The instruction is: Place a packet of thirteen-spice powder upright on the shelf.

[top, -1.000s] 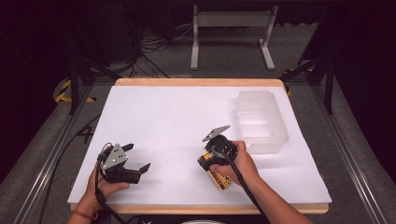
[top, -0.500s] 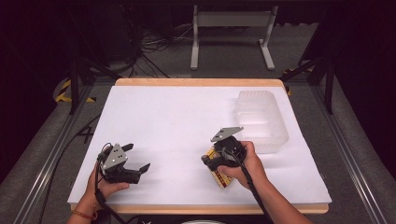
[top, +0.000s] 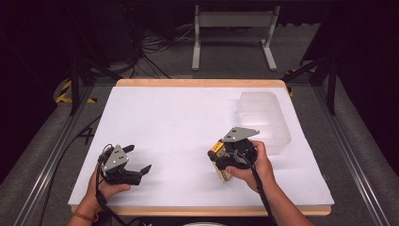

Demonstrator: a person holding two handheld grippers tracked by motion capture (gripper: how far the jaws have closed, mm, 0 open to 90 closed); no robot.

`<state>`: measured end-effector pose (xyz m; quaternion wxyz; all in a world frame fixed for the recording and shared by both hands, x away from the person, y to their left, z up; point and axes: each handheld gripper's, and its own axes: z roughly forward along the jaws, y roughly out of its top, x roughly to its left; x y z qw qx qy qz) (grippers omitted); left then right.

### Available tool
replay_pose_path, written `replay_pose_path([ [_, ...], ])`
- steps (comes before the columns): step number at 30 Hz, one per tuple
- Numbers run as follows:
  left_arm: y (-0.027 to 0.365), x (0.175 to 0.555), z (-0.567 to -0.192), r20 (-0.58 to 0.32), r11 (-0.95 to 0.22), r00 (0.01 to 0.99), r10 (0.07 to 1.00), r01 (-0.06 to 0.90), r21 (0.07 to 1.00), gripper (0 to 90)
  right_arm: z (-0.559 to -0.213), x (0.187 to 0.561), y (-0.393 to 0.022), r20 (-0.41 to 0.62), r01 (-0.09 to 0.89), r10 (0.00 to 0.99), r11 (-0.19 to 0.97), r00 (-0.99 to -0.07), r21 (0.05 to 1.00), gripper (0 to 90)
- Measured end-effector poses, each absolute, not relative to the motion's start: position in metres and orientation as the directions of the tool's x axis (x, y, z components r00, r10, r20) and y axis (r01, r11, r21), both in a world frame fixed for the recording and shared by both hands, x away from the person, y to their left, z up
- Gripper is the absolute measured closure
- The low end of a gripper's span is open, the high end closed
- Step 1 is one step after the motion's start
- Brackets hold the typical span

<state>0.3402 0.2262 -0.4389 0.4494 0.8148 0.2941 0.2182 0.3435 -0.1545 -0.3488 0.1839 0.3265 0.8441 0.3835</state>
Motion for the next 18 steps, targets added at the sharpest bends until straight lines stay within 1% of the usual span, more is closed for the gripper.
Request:
replay_pose_path([
  [9, 0.227, 0.341, -0.439, 0.09, -0.423, 0.733, 0.674, 0.283, 0.861, 6.8, -0.337, 0.346, -0.165, -0.08, 0.364, 0.712, 0.448, -0.698, 0.816, 32.4],
  [12, 0.228, 0.341, -0.439, 0.085, -0.417, 0.73, 0.678, 0.287, 0.863, 6.7, -0.331, 0.349, -0.167, -0.1, 0.346, 0.729, 0.436, -0.678, 0.831, 32.4],
  [18, 0.228, 0.341, -0.439, 0.085, -0.416, 0.731, 0.677, 0.286, 0.863, 6.7, -0.317, 0.359, -0.178, -0.088, 0.339, 0.764, 0.383, -0.639, 0.859, 32.4],
])
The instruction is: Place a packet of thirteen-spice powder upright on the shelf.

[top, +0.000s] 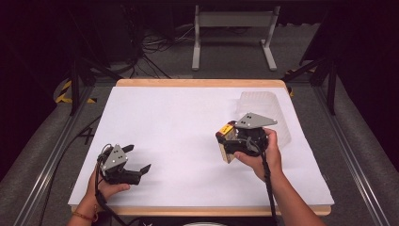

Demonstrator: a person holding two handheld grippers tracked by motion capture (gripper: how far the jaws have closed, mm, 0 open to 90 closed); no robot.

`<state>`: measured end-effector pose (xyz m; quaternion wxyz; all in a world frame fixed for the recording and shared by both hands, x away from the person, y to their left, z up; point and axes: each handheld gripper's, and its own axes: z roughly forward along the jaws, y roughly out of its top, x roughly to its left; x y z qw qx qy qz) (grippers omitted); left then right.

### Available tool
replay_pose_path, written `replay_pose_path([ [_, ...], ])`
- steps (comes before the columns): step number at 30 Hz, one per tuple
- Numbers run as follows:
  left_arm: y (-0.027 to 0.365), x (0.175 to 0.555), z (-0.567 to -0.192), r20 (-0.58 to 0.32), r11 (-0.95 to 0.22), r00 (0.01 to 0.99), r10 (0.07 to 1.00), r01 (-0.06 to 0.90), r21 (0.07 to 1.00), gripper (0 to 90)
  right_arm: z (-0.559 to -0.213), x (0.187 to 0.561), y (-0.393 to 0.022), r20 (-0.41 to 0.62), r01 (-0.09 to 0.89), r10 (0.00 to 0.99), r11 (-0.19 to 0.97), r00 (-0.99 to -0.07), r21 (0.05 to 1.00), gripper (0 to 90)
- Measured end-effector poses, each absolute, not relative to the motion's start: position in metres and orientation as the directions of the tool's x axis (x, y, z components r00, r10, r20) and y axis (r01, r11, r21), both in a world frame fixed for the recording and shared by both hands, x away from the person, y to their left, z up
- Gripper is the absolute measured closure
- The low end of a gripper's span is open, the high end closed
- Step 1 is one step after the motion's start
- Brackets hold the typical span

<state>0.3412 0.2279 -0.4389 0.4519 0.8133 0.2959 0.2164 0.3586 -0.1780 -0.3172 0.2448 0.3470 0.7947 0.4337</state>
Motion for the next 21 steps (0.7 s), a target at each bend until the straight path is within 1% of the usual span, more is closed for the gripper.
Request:
replay_pose_path([
  [8, 0.228, 0.342, -0.439, 0.085, -0.419, 0.735, 0.673, 0.284, 0.862, 6.8, -0.302, 0.369, -0.2, -0.084, 0.328, 0.831, 0.307, -0.549, 0.893, 32.4],
  [10, 0.228, 0.342, -0.439, 0.085, -0.419, 0.734, 0.674, 0.285, 0.862, 6.8, -0.302, 0.373, -0.208, -0.072, 0.339, 0.851, 0.283, -0.52, 0.897, 32.4],
  [14, 0.227, 0.342, -0.439, 0.081, -0.419, 0.734, 0.674, 0.29, 0.86, 6.7, -0.303, 0.38, -0.221, -0.08, 0.349, 0.885, 0.262, -0.459, 0.9, 32.5],
  [17, 0.227, 0.342, -0.44, 0.083, -0.422, 0.737, 0.671, 0.288, 0.86, 6.7, -0.304, 0.386, -0.231, -0.038, 0.364, 0.902, 0.212, -0.43, 0.907, 32.5],
  [21, 0.227, 0.342, -0.44, 0.081, -0.421, 0.737, 0.671, 0.289, 0.859, 6.7, -0.307, 0.395, -0.241, -0.051, 0.368, 0.926, 0.198, -0.374, 0.908, 32.5],
])
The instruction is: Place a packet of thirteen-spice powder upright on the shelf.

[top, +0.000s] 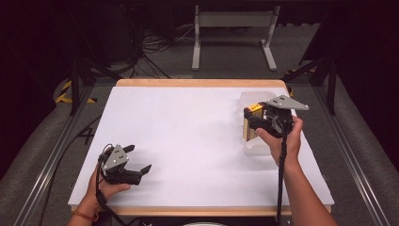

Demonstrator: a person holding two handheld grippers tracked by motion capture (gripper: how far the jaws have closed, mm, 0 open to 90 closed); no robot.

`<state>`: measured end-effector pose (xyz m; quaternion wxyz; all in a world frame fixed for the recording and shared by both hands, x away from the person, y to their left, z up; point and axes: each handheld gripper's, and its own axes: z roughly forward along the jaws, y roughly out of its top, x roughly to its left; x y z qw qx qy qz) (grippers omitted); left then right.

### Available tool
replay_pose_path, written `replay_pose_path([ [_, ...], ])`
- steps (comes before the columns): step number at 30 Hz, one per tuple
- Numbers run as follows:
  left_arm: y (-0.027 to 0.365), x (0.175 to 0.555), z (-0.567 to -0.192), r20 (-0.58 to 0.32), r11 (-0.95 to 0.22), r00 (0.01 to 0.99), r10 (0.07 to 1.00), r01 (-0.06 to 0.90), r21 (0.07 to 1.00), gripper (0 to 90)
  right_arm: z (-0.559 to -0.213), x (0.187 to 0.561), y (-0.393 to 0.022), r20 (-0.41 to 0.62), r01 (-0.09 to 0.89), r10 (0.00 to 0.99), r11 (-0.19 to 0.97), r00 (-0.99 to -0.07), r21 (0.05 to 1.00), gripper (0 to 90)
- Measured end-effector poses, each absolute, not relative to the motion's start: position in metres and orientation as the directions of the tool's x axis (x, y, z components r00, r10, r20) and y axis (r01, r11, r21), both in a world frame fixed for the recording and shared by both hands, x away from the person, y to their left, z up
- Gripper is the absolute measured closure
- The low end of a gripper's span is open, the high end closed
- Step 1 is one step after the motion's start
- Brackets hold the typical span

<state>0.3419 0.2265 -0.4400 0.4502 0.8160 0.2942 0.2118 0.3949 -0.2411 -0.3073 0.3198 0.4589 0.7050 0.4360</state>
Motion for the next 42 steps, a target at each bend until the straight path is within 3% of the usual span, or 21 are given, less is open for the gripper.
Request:
replay_pose_path([
  [18, 0.226, 0.343, -0.44, 0.085, -0.428, 0.741, 0.667, 0.287, 0.857, 6.7, -0.324, 0.42, -0.274, -0.014, 0.399, 0.965, 0.122, -0.264, 0.909, 32.4],
  [42, 0.226, 0.343, -0.44, 0.083, -0.427, 0.742, 0.666, 0.287, 0.858, 6.7, -0.343, 0.418, -0.284, -0.029, 0.426, 0.968, 0.138, -0.251, 0.894, 32.3],
])
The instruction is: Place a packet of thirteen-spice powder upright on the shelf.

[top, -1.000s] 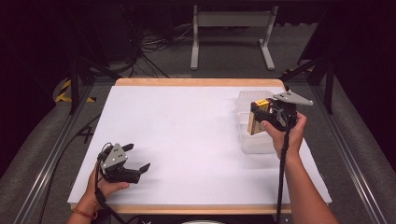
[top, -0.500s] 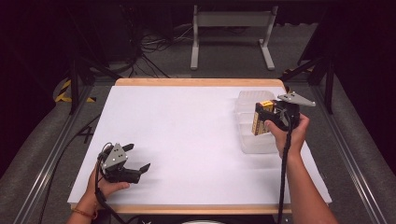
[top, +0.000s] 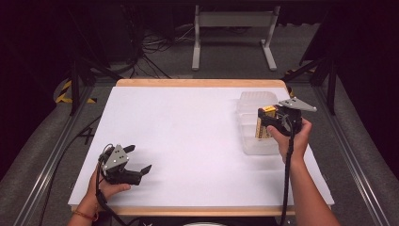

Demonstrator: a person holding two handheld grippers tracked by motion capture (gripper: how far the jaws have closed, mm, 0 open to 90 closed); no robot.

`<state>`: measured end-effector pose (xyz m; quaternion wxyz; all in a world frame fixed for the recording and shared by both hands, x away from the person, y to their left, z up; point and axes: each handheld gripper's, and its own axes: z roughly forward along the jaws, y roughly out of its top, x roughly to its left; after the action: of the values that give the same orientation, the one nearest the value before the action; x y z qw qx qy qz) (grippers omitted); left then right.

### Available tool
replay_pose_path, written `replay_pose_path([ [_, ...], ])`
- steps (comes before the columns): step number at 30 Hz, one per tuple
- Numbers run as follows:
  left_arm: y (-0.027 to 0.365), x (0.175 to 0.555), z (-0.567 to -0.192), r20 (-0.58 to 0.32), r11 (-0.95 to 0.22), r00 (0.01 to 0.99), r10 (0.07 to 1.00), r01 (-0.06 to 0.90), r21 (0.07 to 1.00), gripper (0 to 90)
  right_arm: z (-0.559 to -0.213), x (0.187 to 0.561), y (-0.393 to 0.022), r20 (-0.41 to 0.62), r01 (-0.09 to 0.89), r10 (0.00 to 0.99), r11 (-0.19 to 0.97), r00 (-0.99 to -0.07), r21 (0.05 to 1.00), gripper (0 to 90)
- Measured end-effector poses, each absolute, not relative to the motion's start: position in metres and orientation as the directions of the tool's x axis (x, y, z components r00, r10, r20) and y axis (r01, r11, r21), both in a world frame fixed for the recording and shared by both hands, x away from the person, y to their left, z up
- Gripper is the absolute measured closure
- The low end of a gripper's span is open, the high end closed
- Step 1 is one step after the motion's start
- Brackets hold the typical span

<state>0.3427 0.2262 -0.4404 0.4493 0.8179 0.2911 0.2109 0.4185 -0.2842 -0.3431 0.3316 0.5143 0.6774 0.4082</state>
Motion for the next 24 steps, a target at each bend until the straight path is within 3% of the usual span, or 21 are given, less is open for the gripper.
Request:
replay_pose_path([
  [24, 0.227, 0.342, -0.44, 0.084, -0.427, 0.741, 0.666, 0.286, 0.858, 6.7, -0.352, 0.404, -0.292, -0.067, 0.455, 0.959, 0.191, -0.274, 0.87, 32.3],
])
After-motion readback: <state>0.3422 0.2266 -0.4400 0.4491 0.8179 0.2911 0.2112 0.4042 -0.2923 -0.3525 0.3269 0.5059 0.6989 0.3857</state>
